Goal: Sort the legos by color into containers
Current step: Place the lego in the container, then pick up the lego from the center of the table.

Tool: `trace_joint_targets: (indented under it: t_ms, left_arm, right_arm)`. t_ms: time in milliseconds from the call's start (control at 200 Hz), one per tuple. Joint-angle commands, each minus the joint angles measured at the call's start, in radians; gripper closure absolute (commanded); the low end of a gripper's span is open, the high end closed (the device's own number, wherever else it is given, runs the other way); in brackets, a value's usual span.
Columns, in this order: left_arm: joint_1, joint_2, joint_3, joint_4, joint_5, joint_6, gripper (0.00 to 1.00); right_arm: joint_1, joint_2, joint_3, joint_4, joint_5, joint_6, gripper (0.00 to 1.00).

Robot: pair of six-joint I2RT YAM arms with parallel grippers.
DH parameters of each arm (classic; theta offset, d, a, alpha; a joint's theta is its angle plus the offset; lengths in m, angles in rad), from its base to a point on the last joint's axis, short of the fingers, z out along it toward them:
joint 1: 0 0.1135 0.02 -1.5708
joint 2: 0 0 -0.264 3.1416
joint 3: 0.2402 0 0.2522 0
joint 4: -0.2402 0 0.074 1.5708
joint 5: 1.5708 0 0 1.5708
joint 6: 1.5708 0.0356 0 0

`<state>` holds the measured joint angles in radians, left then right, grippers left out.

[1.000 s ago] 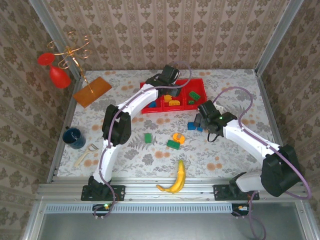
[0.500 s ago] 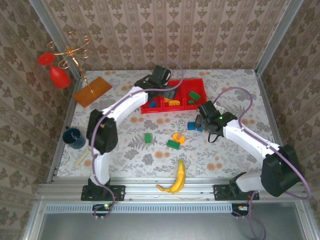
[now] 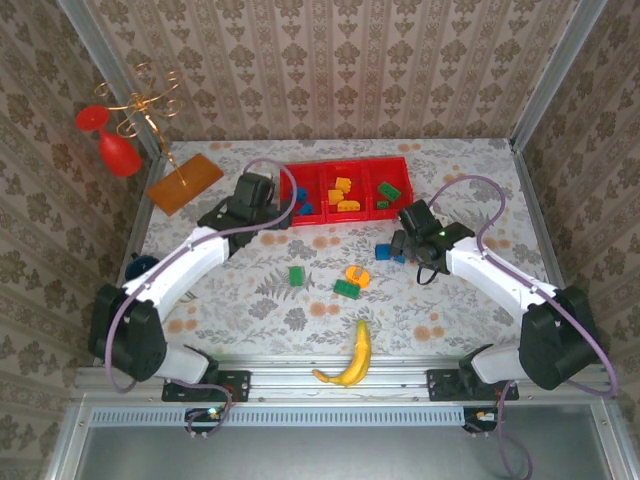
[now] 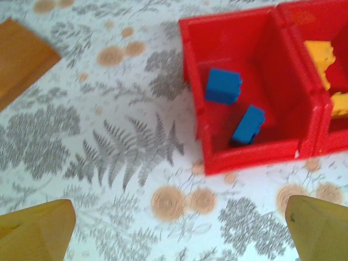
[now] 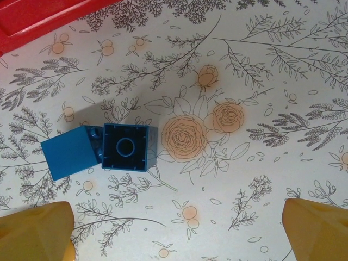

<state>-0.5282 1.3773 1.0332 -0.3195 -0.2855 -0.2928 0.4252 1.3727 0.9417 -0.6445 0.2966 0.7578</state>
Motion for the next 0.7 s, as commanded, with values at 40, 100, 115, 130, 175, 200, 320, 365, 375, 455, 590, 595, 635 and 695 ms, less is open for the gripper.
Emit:
trace_joint_targets:
  t_ms: [40, 100, 115, 130, 175, 200, 320, 365, 375, 455, 590, 595, 635, 695]
  left_arm:
    - [0.014, -0.14, -0.118, 0.073, -0.051, -0.074, 0.0]
    - [0.017, -0.184, -0.166, 0.079, -0.056, -0.087, 0.0]
    - [0.018, -0.194, -0.175, 0.079, -0.059, -0.092, 0.0]
    - [0.019, -0.205, -0.188, 0.081, -0.062, -0.096, 0.0]
    - [0.021, -0.235, -0.217, 0.086, -0.065, -0.107, 0.0]
    - [0.022, -0.251, -0.236, 0.09, -0.067, -0.111, 0.0]
    - [0.028, -0.313, -0.301, 0.101, -0.078, -0.127, 0.0]
    - [0.03, -0.33, -0.318, 0.101, -0.08, -0.13, 0.0]
    - [0.031, -0.331, -0.321, 0.1, -0.08, -0.131, 0.0]
    - [0.034, -0.353, -0.34, 0.099, -0.081, -0.136, 0.0]
    - [0.038, -0.372, -0.362, 0.085, -0.082, -0.145, 0.0]
    - [0.038, -0.373, -0.362, 0.085, -0.082, -0.146, 0.0]
    - [0.038, -0.375, -0.368, 0.082, -0.081, -0.151, 0.0]
    - [0.04, -0.379, -0.376, 0.079, -0.081, -0.156, 0.0]
  right_arm:
    - [-0.009, 0.041, 0.029, 0.018, -0.038, -0.017, 0.03]
    - [-0.011, 0.049, 0.029, 0.026, -0.049, -0.021, 0.04]
    - [-0.011, 0.051, 0.031, 0.027, -0.05, -0.024, 0.04]
    - [-0.011, 0.053, 0.031, 0.029, -0.053, -0.026, 0.04]
    - [-0.012, 0.061, 0.033, 0.036, -0.06, -0.032, 0.05]
    - [-0.013, 0.066, 0.034, 0.038, -0.065, -0.036, 0.06]
    - [-0.017, 0.102, 0.048, 0.046, -0.081, -0.048, 0.09]
    - [-0.018, 0.117, 0.054, 0.049, -0.083, -0.053, 0.11]
    - [-0.018, 0.12, 0.055, 0.049, -0.085, -0.054, 0.11]
    - [-0.022, 0.142, 0.064, 0.06, -0.092, -0.061, 0.13]
    - [-0.034, 0.183, 0.081, 0.084, -0.117, -0.073, 0.2]
    - [-0.034, 0.185, 0.082, 0.085, -0.117, -0.072, 0.2]
    - [-0.038, 0.199, 0.09, 0.087, -0.121, -0.075, 0.22]
    - [-0.043, 0.223, 0.103, 0.087, -0.121, -0.078, 0.27]
